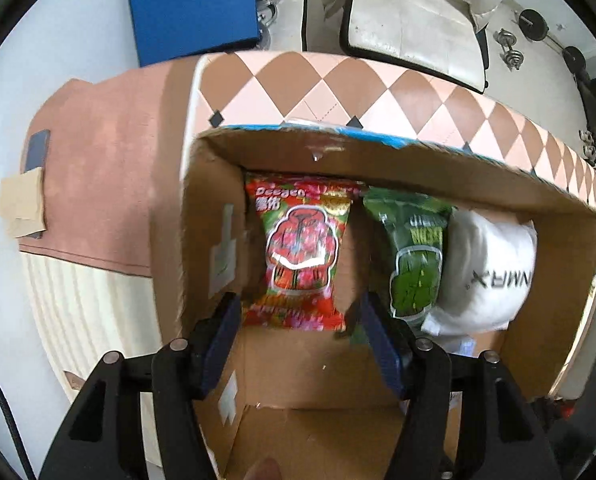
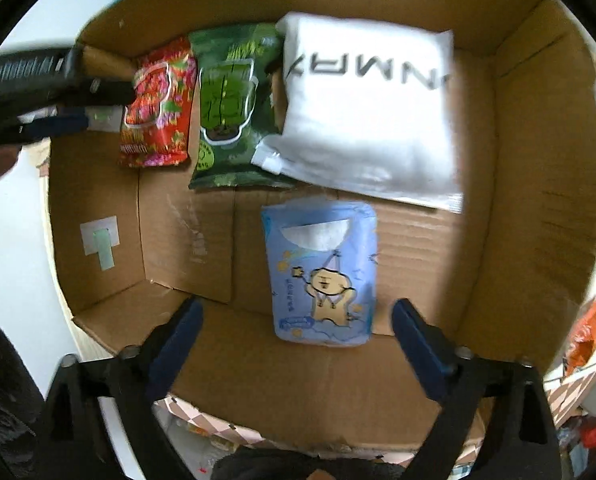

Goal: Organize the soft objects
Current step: 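Move both tools out of the box toward the lavender cloth and orange bag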

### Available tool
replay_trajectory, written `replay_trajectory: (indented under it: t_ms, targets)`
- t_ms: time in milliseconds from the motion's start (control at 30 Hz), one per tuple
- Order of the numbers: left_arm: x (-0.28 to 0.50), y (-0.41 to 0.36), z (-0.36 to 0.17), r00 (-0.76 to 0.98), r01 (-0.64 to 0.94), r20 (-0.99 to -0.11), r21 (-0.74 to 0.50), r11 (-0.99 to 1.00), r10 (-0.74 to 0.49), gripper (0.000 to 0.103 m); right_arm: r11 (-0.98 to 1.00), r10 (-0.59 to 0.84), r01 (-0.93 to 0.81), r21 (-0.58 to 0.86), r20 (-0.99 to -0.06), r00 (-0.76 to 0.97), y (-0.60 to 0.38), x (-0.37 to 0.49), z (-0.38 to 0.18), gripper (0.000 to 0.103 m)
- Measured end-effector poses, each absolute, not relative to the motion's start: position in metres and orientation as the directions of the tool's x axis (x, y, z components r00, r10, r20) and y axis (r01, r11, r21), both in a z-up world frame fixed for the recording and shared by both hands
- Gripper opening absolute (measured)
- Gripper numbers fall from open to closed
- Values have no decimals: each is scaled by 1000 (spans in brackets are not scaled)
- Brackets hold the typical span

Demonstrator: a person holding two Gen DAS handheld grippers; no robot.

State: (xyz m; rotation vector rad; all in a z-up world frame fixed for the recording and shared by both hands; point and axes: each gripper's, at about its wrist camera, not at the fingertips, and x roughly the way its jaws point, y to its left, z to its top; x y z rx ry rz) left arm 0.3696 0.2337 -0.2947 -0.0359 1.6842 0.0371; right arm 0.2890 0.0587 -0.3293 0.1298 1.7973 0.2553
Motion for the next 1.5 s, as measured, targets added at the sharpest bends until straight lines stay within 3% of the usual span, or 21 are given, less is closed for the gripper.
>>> replay_trajectory:
  t_ms: [233, 300, 367, 400, 733, 1133, 1333, 1500]
  targets:
    - [316, 229, -256, -17, -34, -1000, -2, 999, -3, 61, 984, 149, -81, 158, -982, -115, 42, 281, -291, 103]
    - [299, 230, -247, 26, -51, -1000, -8, 999, -7, 83, 984, 142, -92, 151, -985, -95, 38, 274, -283, 103]
    - [286, 227, -239, 62, -58, -998, 1, 998, 5, 96, 984, 136, -104, 143, -988, -69, 36, 265, -272, 103]
    - [276, 226, -235, 85, -64, -996, 10, 998, 15, 97, 984, 136, -110, 141, -989, -57, 35, 260, -268, 103]
    - [223, 220, -199, 203, -96, -977, 39, 995, 58, 97, 983, 145, -126, 135, -987, 74, 34, 213, -228, 103]
    - [200, 190, -161, 255, -88, -967, 2, 996, 24, 97, 967, 231, -141, 213, -965, 124, 17, 189, -193, 103]
    - [224, 128, -141, 264, -3, -965, -16, 1000, -14, 97, 960, 280, -32, 278, -947, 159, -50, 195, -175, 103]
    - [267, 41, -151, 198, 90, -976, -73, 993, -89, 97, 958, 219, 147, 246, -960, 175, -149, 210, -181, 103]
